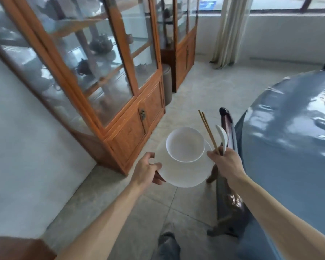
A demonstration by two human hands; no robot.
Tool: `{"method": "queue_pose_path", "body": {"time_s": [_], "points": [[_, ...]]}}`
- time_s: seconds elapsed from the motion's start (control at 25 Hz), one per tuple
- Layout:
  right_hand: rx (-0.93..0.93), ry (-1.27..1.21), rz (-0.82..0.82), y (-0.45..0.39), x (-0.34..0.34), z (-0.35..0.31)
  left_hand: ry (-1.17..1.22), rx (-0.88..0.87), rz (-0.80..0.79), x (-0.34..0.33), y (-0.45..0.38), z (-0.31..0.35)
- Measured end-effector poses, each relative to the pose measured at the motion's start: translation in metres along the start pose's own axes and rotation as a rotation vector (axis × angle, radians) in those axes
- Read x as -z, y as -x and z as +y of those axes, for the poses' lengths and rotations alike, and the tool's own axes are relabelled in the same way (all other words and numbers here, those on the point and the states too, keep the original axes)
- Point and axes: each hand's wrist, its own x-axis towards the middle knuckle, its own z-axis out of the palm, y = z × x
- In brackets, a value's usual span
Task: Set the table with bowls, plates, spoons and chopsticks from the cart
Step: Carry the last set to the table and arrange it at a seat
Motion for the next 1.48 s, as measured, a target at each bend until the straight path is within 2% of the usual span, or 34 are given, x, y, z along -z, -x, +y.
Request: {"method": "queue_pose_path", "body": {"time_s": [0.36,0.72,1.12,1.48], "points": [[-0.120,-0.093,0.338,-0.129,0.018,-0.033,-0.110,-0.036,-0.278,-0.045,-0.190,0.087],[-0.221,-0.240,0.591,-0.206,0.091,-0.017,-0.288,-0.104,-0.575,-0.163,-0.307,0.153],[-0.378,-0.346,0.914,-0.228,0.200,0.019,-0.544,-0.172,-0.860,-0.344,-0.355,0.202],[-0.644,-0.333,1.184,-0.198,0.235,0.071,-0.783,-0.137,-1.163,-0.454,-0.344,0.174]]}}
